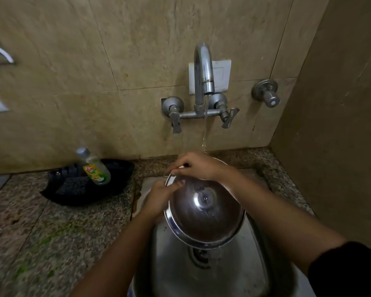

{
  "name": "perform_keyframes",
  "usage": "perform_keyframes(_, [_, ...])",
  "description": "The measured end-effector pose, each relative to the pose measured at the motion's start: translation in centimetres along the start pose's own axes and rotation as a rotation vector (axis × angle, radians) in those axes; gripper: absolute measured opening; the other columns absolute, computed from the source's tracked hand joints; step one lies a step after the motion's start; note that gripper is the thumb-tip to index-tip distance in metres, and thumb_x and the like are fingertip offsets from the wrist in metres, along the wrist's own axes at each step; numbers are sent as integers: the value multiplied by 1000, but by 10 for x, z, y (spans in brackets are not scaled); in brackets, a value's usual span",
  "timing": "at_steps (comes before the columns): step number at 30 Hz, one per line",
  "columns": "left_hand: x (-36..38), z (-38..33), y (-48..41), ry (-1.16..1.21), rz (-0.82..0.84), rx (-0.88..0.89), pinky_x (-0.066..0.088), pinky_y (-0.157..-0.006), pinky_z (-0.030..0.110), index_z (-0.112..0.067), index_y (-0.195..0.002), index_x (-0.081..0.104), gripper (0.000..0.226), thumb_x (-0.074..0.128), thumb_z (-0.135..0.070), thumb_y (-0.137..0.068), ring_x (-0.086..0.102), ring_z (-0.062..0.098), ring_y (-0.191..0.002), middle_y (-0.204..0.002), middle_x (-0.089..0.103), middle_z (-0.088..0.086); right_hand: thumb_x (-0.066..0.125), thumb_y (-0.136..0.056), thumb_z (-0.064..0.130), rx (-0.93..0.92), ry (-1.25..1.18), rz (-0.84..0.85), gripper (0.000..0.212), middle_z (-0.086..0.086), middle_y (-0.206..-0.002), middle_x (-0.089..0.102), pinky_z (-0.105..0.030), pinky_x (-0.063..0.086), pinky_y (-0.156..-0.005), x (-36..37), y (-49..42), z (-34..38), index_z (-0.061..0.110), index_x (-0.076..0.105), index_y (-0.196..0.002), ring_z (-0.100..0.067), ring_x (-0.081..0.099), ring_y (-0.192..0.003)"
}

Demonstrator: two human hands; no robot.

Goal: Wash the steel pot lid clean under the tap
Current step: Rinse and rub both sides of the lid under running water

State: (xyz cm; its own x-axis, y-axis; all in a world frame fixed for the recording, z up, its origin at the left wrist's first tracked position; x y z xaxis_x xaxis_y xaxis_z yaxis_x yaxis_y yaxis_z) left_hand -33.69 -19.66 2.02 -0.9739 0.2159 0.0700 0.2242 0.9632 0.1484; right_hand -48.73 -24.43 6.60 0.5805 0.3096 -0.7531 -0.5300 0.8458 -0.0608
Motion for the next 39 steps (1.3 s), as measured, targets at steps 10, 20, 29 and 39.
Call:
perform_keyframes(10, [5, 13, -1, 154, -204, 14, 57, -77, 41, -4, -98, 72, 19, 69, -17, -84, 72, 32, -84, -92, 76, 17, 60, -91, 12, 455, -808, -703, 15, 1, -82, 74, -30, 53, -74, -19, 63, -77, 10, 73, -97, -11, 68, -73])
perform_keyframes(20, [5, -39, -33, -42, 190, -52, 56, -86, 35, -7, -105, 73, 36, 56, -37, -91, 71, 26, -94, -101, 74, 15, 59, -92, 9, 212, -551, -260, 16, -1, -83, 68, -17, 50, -74, -44, 24, -35, 1, 68, -100, -2, 65, -72])
perform_keyframes(29, [-7, -19, -31, -42, 21, -53, 54, -85, 39, -12, -100, 74, 41, 49, -44, -95, 70, 27, -92, -101, 74, 15, 58, -92, 12, 296, -654, -412, 16, -2, -79, 71, -22, 53, -69, -38, 38, -50, 3, 70, -97, -7, 66, -69])
perform_keyframes(39, [-3, -22, -21, -5, 196, -107, 56, -70, 24, -4, -108, 69, 29, 49, -22, -98, 72, 18, -84, -94, 76, 10, 65, -88, 13, 129, -310, -143, 18, -15, -94, 73, -27, 49, -80, -10, 7, -11, 3, 72, -101, -15, 64, -86])
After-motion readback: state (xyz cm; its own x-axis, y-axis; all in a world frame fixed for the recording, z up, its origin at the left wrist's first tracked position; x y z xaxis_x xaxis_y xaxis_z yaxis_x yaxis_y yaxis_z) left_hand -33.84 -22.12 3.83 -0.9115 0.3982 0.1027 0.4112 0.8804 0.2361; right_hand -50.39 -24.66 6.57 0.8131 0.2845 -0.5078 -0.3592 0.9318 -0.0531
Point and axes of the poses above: each hand's wrist, its own y-axis away from the middle knuckle, its own x-axis out of the palm, z = x × y, the point moved 1 cm from there along -y, towards the middle knuckle
